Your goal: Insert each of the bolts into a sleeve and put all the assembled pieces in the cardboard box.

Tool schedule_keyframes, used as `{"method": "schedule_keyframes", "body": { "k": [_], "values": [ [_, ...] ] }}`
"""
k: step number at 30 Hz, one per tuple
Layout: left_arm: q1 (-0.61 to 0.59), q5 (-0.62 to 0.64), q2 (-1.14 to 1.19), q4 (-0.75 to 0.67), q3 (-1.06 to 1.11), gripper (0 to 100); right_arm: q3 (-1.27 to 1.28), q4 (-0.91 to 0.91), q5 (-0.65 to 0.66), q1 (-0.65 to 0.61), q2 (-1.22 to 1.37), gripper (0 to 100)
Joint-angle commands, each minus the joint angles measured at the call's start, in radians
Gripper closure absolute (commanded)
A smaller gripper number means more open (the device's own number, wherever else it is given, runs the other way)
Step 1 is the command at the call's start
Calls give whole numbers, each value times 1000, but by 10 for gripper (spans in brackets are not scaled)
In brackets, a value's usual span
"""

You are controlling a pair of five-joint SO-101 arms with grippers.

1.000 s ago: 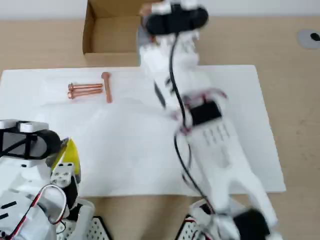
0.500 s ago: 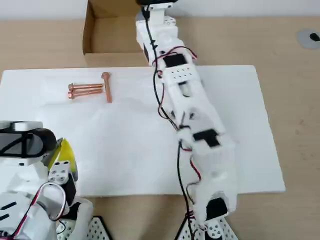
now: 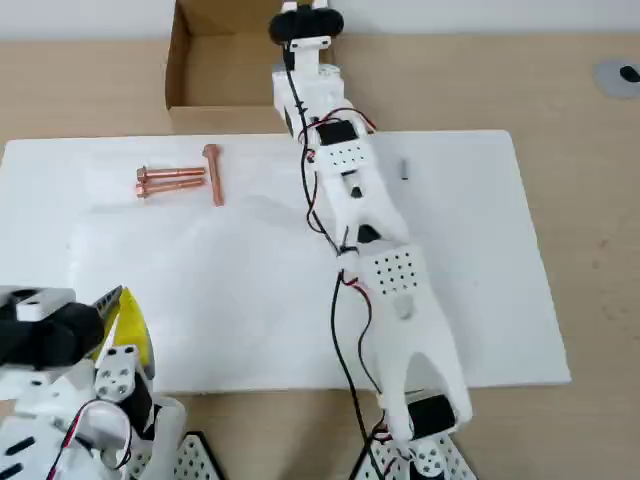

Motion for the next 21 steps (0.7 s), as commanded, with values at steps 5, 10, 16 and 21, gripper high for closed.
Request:
{"method": "schedule_keyframes", "body": {
  "k": [5, 10, 16, 21],
  "values": [
    [-11, -2, -30, -28, 38, 993, -245, 164, 98, 21, 68, 955],
    [-8, -2, -31, -28, 38, 994, -285, 247, 98, 18, 77, 746],
    [-8, 3, -13, -77, 37, 990, -446, 370, 92, 18, 76, 699],
    [-11, 66, 163, -141, -6, 989, -506, 496, 92, 25, 12, 702]
  ]
}}
